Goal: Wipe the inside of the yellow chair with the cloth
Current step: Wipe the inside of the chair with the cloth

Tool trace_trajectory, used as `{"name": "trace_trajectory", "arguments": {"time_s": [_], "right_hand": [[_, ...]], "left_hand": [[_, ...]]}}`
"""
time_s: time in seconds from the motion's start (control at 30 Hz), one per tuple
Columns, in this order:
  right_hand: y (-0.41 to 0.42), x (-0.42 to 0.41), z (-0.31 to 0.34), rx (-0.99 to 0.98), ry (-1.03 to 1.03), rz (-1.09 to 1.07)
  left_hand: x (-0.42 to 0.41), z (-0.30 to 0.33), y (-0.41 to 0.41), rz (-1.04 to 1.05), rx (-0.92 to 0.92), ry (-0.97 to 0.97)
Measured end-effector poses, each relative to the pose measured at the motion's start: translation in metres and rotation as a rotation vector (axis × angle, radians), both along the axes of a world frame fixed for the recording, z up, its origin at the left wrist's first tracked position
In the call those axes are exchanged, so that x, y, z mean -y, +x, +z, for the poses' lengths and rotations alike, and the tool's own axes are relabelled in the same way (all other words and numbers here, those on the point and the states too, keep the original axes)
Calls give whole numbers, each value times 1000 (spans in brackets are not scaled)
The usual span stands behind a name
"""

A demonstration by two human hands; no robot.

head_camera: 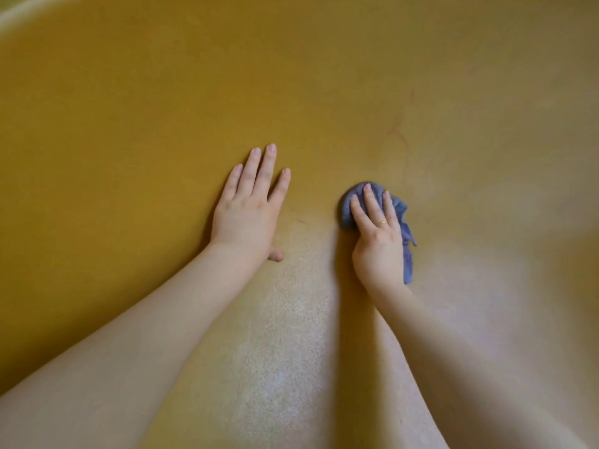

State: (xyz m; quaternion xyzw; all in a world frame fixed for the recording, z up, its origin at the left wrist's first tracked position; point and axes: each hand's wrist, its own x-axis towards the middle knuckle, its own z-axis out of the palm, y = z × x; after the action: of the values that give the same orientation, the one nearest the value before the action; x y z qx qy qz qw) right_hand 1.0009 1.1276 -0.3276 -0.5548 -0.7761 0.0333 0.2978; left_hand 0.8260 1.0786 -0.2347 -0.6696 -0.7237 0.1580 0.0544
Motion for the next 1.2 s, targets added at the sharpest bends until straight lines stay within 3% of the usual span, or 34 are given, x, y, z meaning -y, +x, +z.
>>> {"name": "trace_trajectory", "arguments": {"time_s": [0.17, 0.27, 0.4, 0.53, 0.6, 0.83, 0.97, 1.07, 1.2], "right_hand": [[8, 40, -10, 117, -42, 311], [27, 16, -2, 252, 11, 449], [61, -53, 27, 229, 189, 271], [78, -92, 55, -2, 256, -67], [71, -90, 52, -62, 281, -133], [30, -9, -5, 131, 132, 212], [47, -22, 9, 342, 110, 385], [59, -61, 39, 336, 240, 301], [40, -87, 69, 116, 295, 18]], "left_hand": [[-2, -7, 15, 62, 51, 33], [-12, -12, 26, 7, -28, 42], [-26, -18, 32, -36, -64, 20], [-28, -22, 31, -32, -11, 6], [-28, -22, 31, -40, -1, 11], [-25, -19, 34, -47, 24, 35], [-24, -19, 34, -56, 28, 40], [-25, -21, 34, -50, 27, 37], [-27, -24, 35, -44, 14, 49]]}}
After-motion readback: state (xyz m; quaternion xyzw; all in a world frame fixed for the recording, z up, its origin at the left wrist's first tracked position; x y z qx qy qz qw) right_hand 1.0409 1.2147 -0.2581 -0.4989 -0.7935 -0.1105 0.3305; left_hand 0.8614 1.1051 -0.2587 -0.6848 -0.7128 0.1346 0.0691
